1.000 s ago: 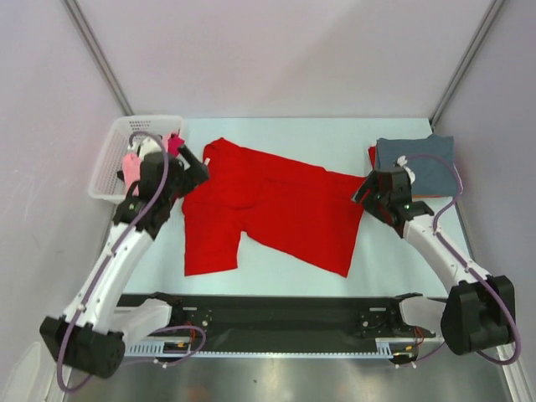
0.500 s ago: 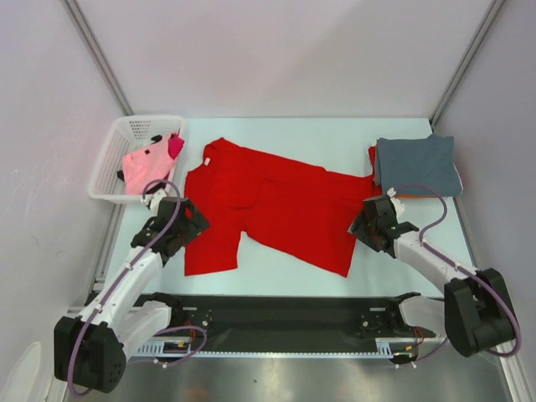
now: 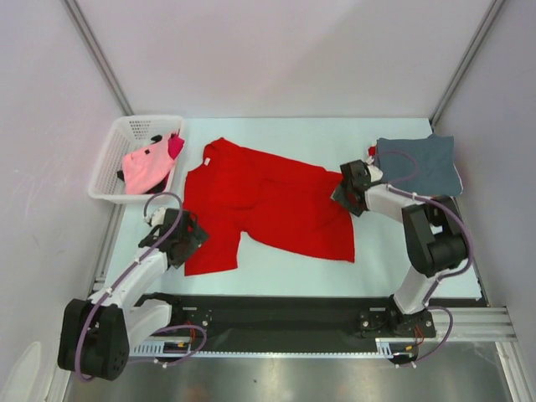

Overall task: Fold and stack the t-shirts
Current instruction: Flatten the tshirt out

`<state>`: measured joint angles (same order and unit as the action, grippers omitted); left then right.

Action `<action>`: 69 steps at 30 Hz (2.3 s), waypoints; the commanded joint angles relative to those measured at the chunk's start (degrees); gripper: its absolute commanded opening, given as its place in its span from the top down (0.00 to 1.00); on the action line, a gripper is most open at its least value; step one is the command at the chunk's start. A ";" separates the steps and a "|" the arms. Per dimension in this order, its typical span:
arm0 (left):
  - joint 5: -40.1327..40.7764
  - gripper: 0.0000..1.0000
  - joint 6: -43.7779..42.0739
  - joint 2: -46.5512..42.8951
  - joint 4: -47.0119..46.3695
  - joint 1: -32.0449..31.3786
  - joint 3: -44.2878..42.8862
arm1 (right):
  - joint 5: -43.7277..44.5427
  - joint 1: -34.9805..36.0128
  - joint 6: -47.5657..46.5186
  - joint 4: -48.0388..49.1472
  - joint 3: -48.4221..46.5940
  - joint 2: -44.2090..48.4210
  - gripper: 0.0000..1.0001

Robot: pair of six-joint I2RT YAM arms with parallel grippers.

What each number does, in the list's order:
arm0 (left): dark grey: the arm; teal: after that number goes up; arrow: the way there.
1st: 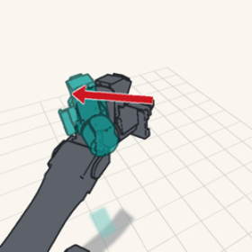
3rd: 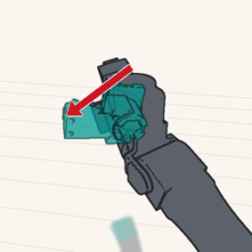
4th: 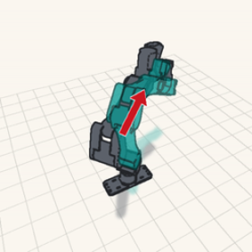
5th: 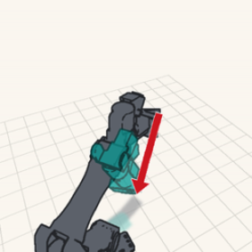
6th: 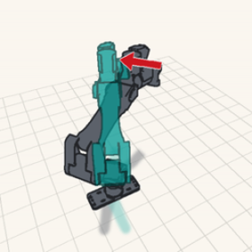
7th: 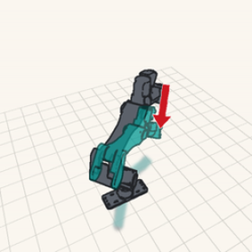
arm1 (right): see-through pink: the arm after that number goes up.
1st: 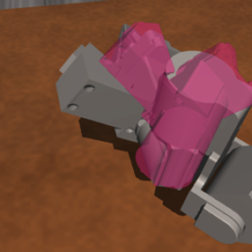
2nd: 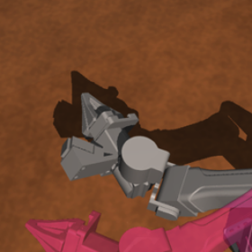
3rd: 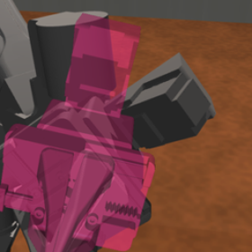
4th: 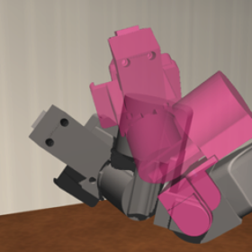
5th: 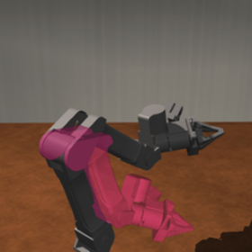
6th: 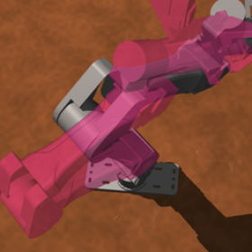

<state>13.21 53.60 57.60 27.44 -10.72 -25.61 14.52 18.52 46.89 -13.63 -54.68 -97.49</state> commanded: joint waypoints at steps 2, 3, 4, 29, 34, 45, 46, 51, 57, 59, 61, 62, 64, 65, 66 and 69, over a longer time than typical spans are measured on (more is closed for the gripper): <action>-0.73 0.11 1.07 1.98 -7.04 0.70 0.38 | 2.35 -0.59 -0.13 -1.66 -9.47 -9.00 0.36; -0.64 0.11 1.06 3.47 -8.36 0.70 0.38 | 2.09 -1.03 -0.57 -2.54 -13.92 -12.86 0.38; -0.64 0.11 0.80 4.09 -9.15 0.70 0.29 | 1.91 -1.03 -0.58 -2.98 -15.97 -12.90 0.38; -4.69 0.19 -3.77 -5.74 -3.19 -0.35 2.67 | 0.68 -6.75 -7.69 -9.23 -30.16 -18.27 0.32; -4.33 0.17 -2.63 -9.17 0.07 -0.35 3.28 | 5.25 -5.43 -7.43 -6.59 -18.48 -11.76 0.33; -5.22 0.16 -3.42 -10.06 0.77 -0.35 3.98 | 5.17 -5.69 -7.70 -4.83 -5.46 -0.08 0.32; -5.13 0.17 -3.16 -9.88 0.86 -0.35 4.07 | 5.16 -5.69 -7.43 -4.39 -4.57 0.46 0.34; -5.13 0.18 -2.10 -10.40 0.86 -0.35 4.78 | 4.29 -5.96 -7.08 -2.63 -0.96 1.43 0.40; -4.51 0.21 -1.14 -11.81 1.91 -0.35 4.86 | 5.43 -6.13 -5.23 0.35 3.78 2.66 0.43; -4.34 0.21 -0.70 -11.90 1.74 -0.35 5.13 | 5.34 -6.31 -4.88 1.67 4.14 2.22 0.48; -4.25 0.22 -0.52 -11.90 1.83 -0.35 5.13 | 6.39 -6.31 -4.71 1.15 3.35 1.52 0.50; -4.33 0.23 -0.52 -11.90 1.91 -0.35 5.13 | 6.92 -6.39 -4.62 1.06 2.74 0.91 0.54; -4.16 0.23 -0.52 -11.90 2.00 -0.44 5.13 | 7.62 -6.22 -4.88 1.50 2.38 0.46 0.76; -4.25 0.23 -0.43 -11.99 2.09 -0.44 5.21 | 7.54 -6.22 -4.80 1.67 2.38 0.29 0.92; -4.16 0.24 -0.17 -11.90 2.09 -0.44 5.30 | 7.54 -6.39 -4.19 1.41 1.86 -0.15 1.00; -3.98 0.26 0.79 -12.16 2.09 -0.70 6.09 | 9.90 -5.70 -4.09 0.10 1.85 0.72 1.00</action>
<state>8.43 52.64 46.33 29.34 -10.90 -20.43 20.71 12.49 41.80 -13.19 -51.96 -96.53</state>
